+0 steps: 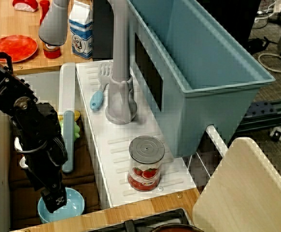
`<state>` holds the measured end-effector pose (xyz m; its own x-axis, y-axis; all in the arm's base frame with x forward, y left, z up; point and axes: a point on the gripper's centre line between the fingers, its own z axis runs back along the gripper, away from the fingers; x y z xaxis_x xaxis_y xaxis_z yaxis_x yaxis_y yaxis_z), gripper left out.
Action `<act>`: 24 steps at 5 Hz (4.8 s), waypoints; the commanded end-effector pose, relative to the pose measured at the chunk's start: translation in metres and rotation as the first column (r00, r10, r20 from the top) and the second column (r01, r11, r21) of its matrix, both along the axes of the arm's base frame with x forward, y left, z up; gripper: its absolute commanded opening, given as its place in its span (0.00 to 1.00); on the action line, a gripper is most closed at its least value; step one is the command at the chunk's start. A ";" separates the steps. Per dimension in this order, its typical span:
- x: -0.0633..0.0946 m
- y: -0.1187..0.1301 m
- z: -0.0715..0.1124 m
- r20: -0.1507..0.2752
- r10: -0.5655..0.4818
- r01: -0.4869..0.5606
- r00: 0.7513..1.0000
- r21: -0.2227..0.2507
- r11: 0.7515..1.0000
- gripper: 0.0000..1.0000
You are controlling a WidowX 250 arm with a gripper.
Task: Lift bowl
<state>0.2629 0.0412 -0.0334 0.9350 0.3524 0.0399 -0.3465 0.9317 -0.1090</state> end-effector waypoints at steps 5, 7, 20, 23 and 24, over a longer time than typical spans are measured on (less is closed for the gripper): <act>0.058 -0.003 -0.047 0.020 0.062 -0.062 0.998 0.006 0.998 1.00; 0.065 0.006 -0.056 0.036 0.051 -0.052 0.998 0.015 0.999 1.00; -0.003 0.039 0.097 0.167 0.132 -0.107 0.977 -0.152 0.983 0.00; 0.008 0.027 0.139 0.125 0.148 -0.118 0.981 -0.220 0.968 0.00; 0.011 0.022 0.154 0.127 0.146 -0.112 0.981 -0.242 0.964 0.00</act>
